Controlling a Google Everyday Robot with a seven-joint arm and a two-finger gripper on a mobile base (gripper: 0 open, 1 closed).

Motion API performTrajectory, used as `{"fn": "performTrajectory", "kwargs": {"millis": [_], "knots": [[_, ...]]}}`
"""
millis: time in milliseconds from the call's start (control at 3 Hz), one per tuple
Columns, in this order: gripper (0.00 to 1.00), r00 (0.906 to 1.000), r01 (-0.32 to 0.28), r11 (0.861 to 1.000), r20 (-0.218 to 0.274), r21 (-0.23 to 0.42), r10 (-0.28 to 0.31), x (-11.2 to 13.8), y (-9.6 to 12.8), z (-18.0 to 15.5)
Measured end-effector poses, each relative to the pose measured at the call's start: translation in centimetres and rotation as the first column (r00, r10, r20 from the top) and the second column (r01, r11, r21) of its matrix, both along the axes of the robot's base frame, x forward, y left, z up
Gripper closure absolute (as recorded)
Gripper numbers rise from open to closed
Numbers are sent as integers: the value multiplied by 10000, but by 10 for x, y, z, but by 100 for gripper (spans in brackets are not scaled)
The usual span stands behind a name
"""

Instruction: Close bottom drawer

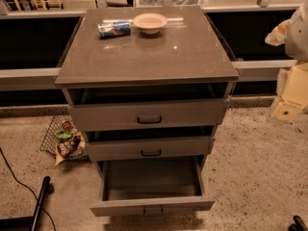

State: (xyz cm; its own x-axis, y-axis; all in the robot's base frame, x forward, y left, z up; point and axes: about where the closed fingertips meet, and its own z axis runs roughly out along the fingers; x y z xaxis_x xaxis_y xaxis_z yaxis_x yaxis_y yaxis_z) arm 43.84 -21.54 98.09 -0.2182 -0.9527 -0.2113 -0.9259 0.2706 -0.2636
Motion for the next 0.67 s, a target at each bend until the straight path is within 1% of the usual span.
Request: {"fn": "performTrajectory", "kwargs": {"millis": [333,667], "knots": [[0,10000,-2,10000,-1,1,2,0,0,0],[0,9982,-530,9975,-240,472,542,0,14,-21]]}}
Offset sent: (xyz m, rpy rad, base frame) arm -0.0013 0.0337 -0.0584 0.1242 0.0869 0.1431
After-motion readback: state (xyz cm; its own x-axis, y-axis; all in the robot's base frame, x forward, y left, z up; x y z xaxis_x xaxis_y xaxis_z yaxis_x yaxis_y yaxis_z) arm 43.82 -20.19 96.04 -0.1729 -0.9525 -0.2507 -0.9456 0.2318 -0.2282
